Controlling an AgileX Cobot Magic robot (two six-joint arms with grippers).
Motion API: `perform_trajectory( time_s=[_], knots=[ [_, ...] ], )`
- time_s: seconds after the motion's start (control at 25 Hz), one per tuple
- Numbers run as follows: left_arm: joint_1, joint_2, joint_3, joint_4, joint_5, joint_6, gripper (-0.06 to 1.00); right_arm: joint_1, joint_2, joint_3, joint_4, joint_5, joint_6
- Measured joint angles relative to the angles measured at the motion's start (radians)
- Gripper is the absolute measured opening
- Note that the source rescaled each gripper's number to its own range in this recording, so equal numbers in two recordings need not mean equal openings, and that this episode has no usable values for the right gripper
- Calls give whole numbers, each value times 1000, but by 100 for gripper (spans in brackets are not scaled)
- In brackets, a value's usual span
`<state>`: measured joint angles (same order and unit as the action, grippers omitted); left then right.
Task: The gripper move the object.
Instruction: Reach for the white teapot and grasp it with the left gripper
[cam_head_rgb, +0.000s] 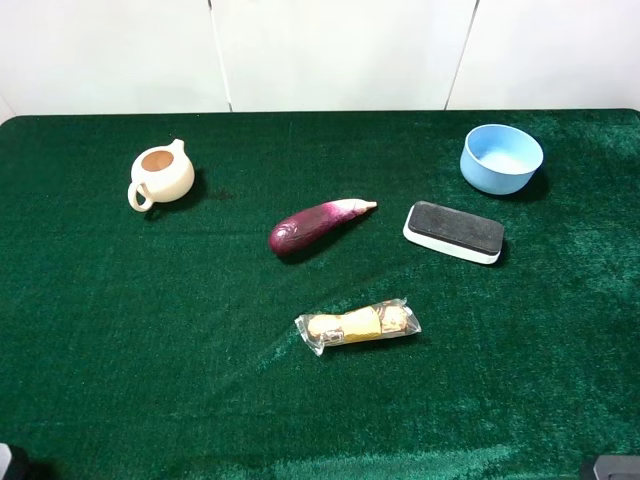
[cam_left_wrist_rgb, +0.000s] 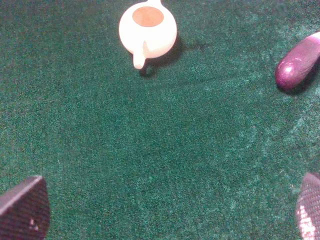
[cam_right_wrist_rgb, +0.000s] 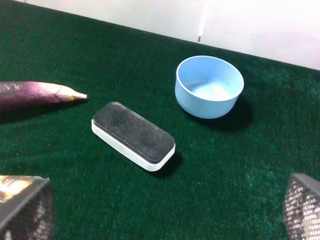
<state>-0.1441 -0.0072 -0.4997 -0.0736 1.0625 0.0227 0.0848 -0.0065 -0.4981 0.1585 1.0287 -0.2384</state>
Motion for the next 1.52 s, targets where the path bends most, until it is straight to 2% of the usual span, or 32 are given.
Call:
perform_trajectory(
  time_s=[1.52],
  knots=[
    [0, 0, 0, 0, -1, -1, 100, 0, 0, 0, 0, 0, 0]
  ],
)
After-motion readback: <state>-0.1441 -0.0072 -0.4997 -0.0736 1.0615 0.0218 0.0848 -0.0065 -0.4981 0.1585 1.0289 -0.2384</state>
